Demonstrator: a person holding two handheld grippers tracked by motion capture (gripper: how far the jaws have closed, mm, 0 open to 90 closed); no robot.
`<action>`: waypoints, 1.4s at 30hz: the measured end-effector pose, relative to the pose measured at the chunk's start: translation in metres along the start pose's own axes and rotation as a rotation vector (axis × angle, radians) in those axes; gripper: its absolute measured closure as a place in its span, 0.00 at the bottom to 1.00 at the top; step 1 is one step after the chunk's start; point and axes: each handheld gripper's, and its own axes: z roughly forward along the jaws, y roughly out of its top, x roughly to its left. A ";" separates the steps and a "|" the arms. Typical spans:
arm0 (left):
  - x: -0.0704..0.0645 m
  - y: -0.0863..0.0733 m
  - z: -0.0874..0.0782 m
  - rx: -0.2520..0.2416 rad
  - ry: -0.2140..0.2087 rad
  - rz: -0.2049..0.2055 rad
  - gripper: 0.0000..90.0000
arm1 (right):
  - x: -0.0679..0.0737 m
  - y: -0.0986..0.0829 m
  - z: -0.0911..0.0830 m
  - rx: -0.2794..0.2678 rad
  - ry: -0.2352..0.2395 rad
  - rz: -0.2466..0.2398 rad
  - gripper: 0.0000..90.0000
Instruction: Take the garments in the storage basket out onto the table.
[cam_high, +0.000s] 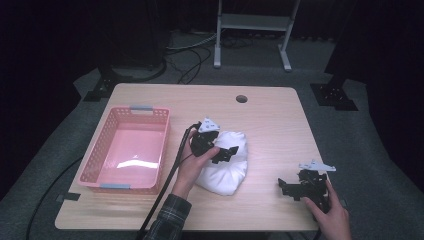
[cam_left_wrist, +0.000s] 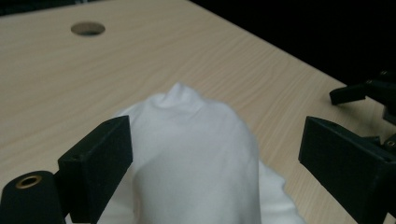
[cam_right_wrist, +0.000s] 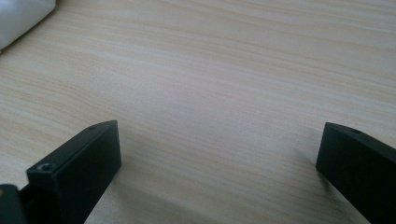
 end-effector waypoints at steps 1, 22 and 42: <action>-0.001 0.002 -0.003 -0.032 -0.002 0.008 0.11 | 0.000 0.000 0.000 -0.001 -0.001 -0.002 0.00; -0.006 0.007 -0.045 -0.283 -0.025 0.067 0.11 | 0.000 0.000 0.000 0.000 -0.001 0.001 0.00; -0.011 -0.024 -0.076 -0.349 0.005 0.098 0.10 | 0.000 0.000 0.000 0.000 0.000 -0.001 0.00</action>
